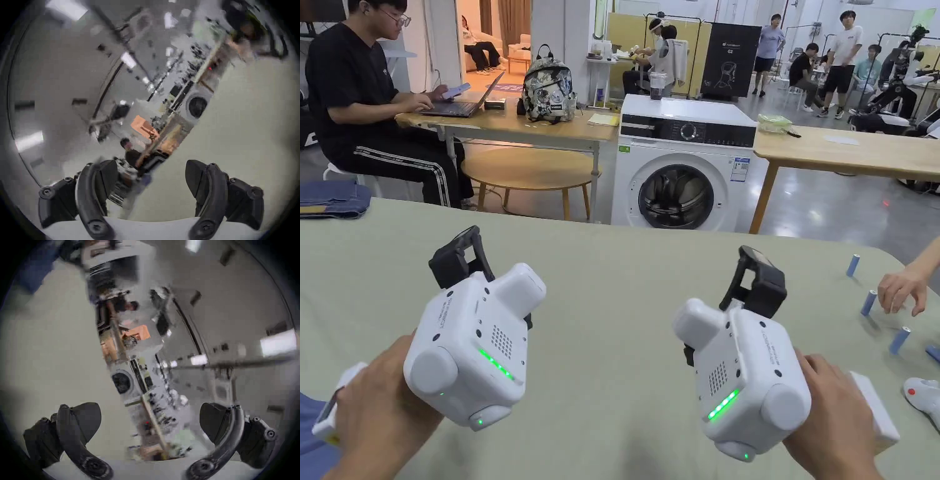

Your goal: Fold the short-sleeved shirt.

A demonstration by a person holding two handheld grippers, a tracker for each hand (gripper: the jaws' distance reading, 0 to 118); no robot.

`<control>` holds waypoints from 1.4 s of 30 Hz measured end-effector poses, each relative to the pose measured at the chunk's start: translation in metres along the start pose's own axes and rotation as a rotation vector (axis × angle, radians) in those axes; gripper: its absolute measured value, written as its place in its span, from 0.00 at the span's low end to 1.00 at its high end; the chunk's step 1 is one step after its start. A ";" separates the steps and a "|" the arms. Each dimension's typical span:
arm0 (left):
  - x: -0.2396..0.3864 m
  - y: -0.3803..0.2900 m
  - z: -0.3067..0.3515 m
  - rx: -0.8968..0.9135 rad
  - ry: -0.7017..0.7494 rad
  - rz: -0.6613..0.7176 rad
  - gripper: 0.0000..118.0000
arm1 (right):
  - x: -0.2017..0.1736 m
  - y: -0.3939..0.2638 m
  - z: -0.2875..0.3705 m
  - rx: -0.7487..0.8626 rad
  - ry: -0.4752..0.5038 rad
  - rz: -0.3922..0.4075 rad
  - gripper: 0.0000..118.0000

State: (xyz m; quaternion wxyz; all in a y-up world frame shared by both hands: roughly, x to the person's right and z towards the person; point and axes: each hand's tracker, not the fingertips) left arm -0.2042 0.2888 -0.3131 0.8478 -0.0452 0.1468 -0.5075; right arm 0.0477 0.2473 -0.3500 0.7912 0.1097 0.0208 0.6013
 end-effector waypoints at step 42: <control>-0.005 -0.035 0.011 -0.066 -0.167 1.040 0.65 | 0.012 -0.018 0.002 -0.347 0.102 -1.297 0.95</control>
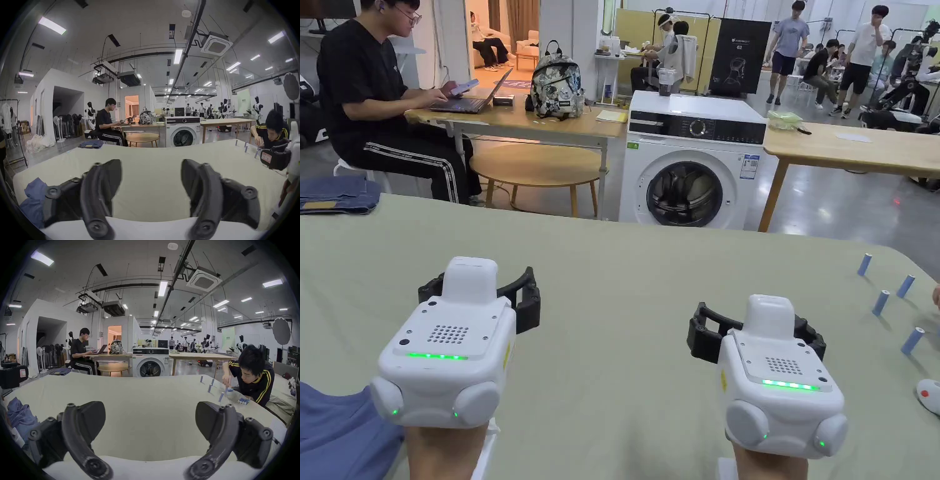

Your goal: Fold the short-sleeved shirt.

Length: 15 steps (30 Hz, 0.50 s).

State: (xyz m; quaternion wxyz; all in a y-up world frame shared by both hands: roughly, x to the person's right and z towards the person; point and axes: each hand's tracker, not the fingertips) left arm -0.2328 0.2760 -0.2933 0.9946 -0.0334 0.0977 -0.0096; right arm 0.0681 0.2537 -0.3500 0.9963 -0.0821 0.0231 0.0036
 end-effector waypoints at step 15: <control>-0.001 0.005 -0.001 -0.018 -0.006 -0.014 0.03 | -0.004 0.004 0.008 0.040 -0.029 0.018 0.02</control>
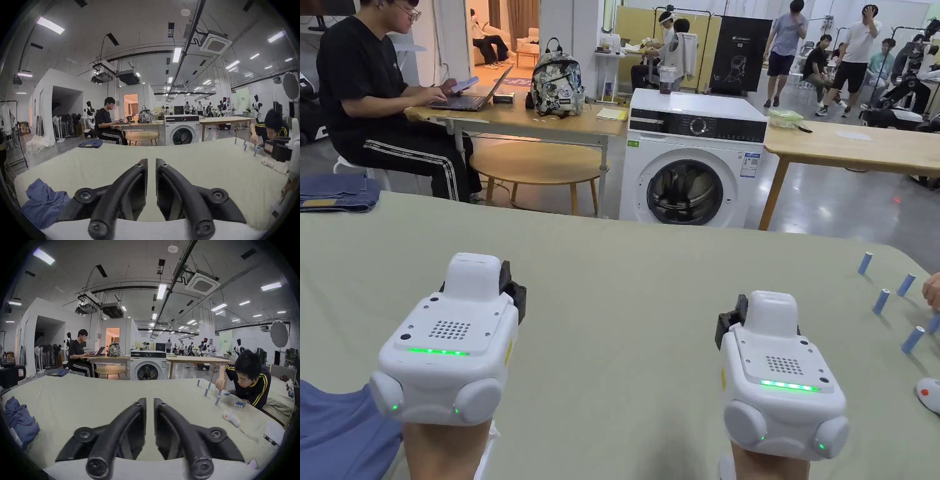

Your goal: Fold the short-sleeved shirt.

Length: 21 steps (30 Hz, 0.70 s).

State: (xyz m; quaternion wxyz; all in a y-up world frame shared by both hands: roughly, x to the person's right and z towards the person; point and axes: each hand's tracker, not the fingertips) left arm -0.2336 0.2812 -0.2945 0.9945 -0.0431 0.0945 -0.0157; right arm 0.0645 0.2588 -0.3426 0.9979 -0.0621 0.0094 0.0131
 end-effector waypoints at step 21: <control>-0.058 -0.008 0.012 -0.127 0.013 -0.032 0.00 | -0.021 0.007 0.006 0.004 0.034 0.041 0.00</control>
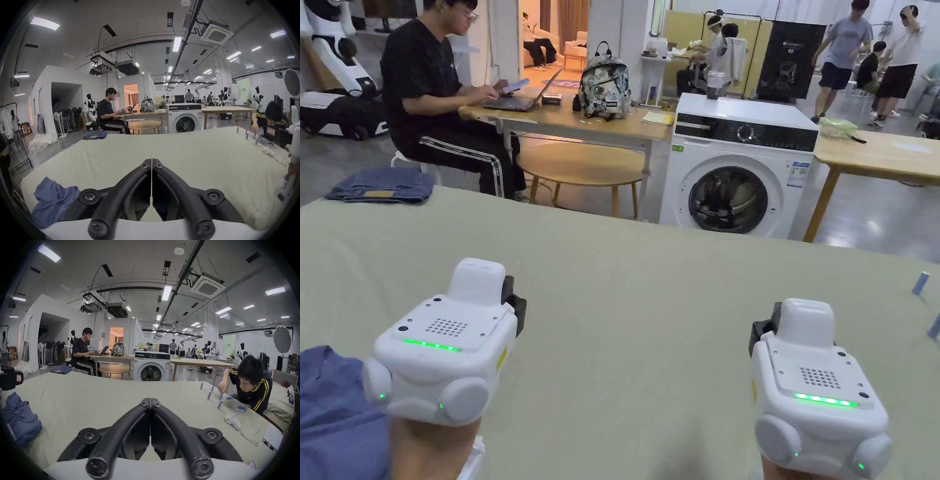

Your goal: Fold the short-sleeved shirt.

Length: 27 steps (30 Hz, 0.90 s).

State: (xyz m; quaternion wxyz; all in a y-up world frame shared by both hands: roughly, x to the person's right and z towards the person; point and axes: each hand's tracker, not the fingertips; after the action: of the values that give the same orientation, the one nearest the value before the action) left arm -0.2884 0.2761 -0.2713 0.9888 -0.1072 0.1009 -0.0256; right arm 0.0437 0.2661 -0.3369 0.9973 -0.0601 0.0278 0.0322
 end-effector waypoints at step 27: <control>-0.304 -0.096 0.005 -0.781 0.069 0.401 0.01 | -0.125 -0.033 -0.019 -0.144 0.278 0.087 0.00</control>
State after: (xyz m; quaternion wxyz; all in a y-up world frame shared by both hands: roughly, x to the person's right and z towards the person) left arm -0.5872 0.2056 -0.1868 0.8556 -0.4502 0.1546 0.2033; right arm -0.0796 0.2236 -0.3443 0.9746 -0.1342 0.1655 0.0686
